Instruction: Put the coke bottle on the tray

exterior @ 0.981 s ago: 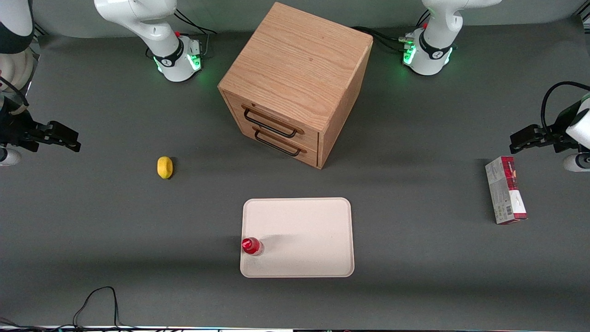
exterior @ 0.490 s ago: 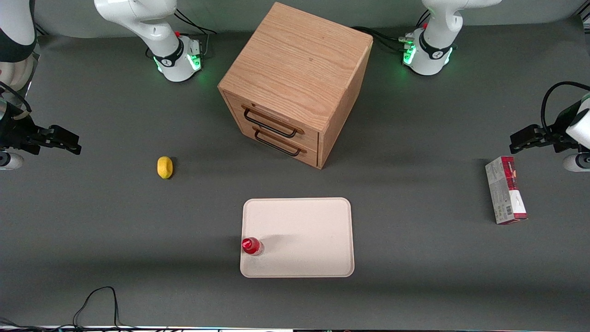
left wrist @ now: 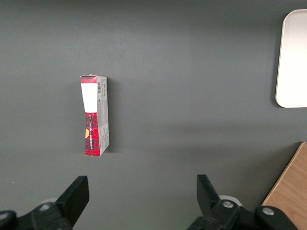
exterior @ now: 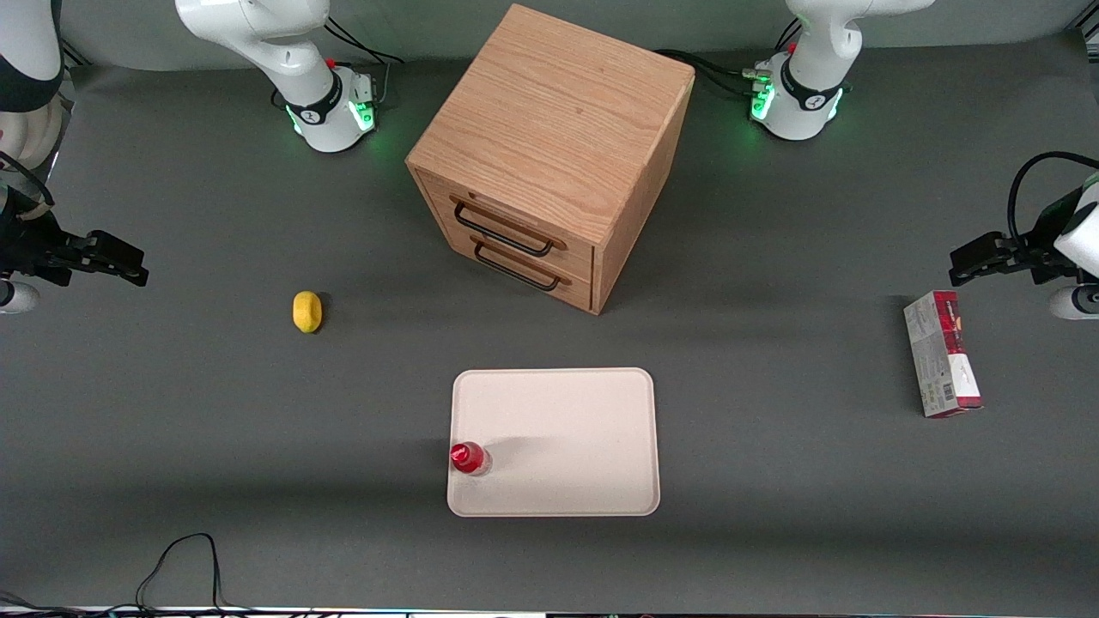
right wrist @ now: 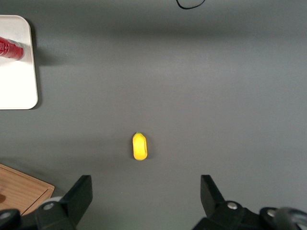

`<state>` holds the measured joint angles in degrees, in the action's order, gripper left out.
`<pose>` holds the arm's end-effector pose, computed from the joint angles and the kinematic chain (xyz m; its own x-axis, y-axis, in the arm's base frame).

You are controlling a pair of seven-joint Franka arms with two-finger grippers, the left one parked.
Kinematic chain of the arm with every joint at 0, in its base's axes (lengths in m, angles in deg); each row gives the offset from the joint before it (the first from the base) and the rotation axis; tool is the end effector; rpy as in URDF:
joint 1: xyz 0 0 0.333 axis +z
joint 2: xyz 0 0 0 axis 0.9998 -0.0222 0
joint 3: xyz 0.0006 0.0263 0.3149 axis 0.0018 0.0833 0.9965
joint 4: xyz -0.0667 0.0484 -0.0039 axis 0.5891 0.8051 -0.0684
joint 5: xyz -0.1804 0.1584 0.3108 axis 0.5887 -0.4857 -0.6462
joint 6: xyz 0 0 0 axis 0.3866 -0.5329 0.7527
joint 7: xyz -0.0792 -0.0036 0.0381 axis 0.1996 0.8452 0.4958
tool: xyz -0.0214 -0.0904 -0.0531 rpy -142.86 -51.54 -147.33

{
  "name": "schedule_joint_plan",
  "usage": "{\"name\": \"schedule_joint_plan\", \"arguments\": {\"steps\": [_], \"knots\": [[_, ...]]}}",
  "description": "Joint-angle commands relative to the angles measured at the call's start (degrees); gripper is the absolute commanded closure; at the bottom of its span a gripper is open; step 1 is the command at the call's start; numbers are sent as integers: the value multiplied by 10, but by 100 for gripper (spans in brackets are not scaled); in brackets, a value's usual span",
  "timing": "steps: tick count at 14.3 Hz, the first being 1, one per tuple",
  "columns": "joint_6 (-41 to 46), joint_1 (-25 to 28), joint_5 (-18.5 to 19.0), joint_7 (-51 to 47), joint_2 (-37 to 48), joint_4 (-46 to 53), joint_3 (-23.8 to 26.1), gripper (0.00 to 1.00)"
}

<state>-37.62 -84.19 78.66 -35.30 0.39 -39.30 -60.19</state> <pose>0.5775 -0.0090 0.6125 0.9997 -0.0230 -0.0127 -0.0221 -0.9977 0.0644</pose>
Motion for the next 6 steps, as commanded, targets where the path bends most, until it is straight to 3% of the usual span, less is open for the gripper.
{"name": "schedule_joint_plan", "arguments": {"steps": [1,6], "knots": [[1,3,-30,3,17,-15,-13,0],[1,4,-32,5,17,-14,-17,0]]}}
